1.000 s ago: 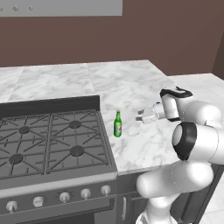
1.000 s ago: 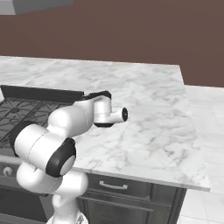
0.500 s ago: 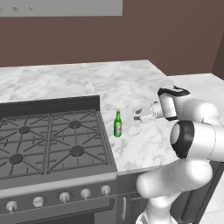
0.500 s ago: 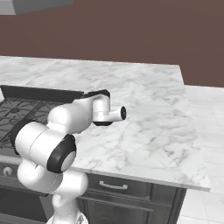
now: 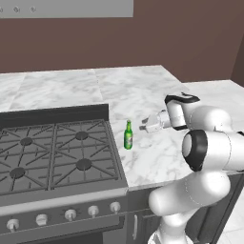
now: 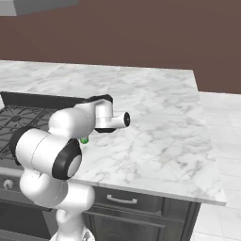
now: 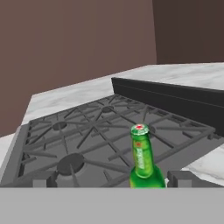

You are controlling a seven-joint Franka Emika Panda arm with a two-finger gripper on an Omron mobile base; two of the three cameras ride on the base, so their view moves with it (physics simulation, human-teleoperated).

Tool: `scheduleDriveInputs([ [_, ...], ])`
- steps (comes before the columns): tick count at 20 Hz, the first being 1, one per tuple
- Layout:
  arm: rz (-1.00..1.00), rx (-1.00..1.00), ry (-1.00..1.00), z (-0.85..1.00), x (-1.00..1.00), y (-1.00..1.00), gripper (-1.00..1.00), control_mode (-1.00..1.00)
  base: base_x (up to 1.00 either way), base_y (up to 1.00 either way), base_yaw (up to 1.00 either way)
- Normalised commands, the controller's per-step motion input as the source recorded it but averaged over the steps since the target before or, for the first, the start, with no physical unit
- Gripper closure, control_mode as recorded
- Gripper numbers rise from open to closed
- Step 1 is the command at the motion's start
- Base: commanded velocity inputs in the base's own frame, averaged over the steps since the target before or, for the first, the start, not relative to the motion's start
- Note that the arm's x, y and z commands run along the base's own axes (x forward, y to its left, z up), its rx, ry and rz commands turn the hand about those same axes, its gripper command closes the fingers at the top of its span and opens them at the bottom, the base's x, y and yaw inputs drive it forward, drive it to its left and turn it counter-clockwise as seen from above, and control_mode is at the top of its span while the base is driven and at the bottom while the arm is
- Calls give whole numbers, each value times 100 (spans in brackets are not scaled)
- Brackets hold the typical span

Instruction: Pick the beer from the counter and place it in the open cabinet.

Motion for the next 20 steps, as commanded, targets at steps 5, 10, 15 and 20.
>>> scheduleDriveInputs([
  [5, 0, 0, 0, -6, 2, 12, -100, -100, 0, 0, 0],
  [10, 0, 0, 0, -6, 0, 5, -100, -100, 0, 0, 0],
  [15, 0, 0, 0, -1, 0, 4, -100, -100, 0, 0, 0],
  [20, 0, 0, 0, 0, 0, 8, -100, -100, 0, 0, 0],
])
